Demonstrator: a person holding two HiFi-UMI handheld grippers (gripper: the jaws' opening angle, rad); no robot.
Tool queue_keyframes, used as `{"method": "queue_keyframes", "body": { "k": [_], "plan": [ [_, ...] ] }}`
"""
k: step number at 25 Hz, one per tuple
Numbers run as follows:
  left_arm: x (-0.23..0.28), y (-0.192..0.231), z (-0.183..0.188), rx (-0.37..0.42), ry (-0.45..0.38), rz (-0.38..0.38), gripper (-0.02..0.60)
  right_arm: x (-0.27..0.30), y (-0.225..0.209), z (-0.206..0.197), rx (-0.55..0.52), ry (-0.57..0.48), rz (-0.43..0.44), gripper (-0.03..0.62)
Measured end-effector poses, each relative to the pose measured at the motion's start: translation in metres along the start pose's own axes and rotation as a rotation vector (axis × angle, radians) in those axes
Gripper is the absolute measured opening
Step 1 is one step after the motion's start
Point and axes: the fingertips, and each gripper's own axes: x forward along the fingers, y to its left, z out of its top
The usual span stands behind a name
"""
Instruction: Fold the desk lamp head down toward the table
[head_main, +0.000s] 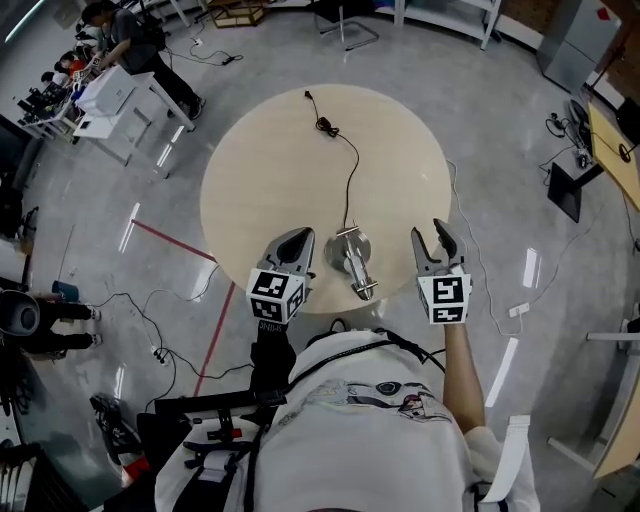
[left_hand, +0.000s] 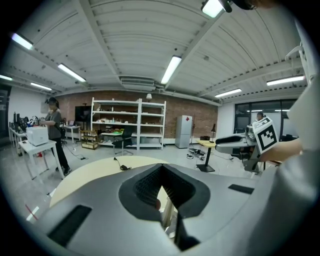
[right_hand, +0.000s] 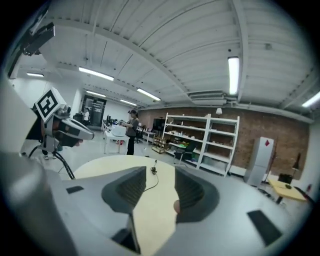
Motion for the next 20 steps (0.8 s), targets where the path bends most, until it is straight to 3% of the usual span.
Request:
{"method": "queue_keyframes", "body": {
  "k": [3,11,14,20],
  "plan": [
    [0.000,0.002,0.011,0.012,-0.013,0.004,0.003,-0.003,-0.017,0.032,0.007,-0.045,-0.013,0.184],
    [0.002,0.005,0.040,0.042,-0.053,0.016,0.003,-0.019,-0.029,0.102,0.199,-0.196,0.030,0.182],
    [0.003,0.005,0.046,0.046,-0.066,0.019,0.003,-0.024,-0.030,0.114,0.222,-0.242,0.011,0.072],
    [0.000,0.006,0.056,0.049,-0.118,0.046,0.003,-0.025,-0.026,0.117,0.232,-0.256,-0.004,0.005]
  ]
}}
